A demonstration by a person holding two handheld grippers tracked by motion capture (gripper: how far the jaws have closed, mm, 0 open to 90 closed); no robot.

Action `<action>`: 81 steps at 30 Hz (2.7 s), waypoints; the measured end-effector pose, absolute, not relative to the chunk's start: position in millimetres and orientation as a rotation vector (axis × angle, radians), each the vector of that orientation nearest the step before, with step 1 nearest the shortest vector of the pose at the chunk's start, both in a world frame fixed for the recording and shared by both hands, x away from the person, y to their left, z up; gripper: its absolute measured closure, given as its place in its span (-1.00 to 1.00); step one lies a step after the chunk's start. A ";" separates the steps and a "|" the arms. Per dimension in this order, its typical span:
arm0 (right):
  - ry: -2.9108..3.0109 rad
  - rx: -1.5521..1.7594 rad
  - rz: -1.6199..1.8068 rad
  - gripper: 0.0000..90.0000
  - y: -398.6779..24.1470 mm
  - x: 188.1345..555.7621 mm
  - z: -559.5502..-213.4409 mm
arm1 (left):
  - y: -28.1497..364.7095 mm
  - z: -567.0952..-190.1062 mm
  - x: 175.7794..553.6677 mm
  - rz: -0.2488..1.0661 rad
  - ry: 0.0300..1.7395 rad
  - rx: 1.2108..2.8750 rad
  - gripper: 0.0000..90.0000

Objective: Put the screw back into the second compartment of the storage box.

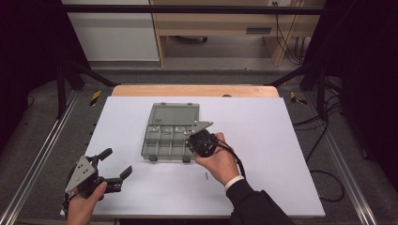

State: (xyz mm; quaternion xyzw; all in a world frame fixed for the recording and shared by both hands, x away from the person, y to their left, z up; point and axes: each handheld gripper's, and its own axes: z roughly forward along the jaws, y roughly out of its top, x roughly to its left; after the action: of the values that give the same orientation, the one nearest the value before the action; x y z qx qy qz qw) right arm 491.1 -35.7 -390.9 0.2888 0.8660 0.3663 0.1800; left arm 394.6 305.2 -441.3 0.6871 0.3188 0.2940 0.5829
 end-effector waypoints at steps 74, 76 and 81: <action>2.315 0.825 1.076 0.59 38.8 550.0 -420.9 | 305.3 -440.8 394.5 0.688 0.746 1.598 -0.95; 2.316 0.825 1.076 0.55 37.2 548.7 -419.7 | 305.3 -440.7 394.5 0.687 0.746 1.598 -0.95; 2.327 0.818 1.054 0.31 33.1 543.5 -413.9 | 305.2 -440.5 394.2 0.689 0.744 1.600 -0.95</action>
State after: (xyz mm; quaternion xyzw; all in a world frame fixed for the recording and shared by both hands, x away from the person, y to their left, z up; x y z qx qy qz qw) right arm 543.5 33.1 -413.9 0.2971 0.8447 0.3827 0.2276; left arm 394.2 305.2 -440.5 0.6855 0.3190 0.2953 0.5840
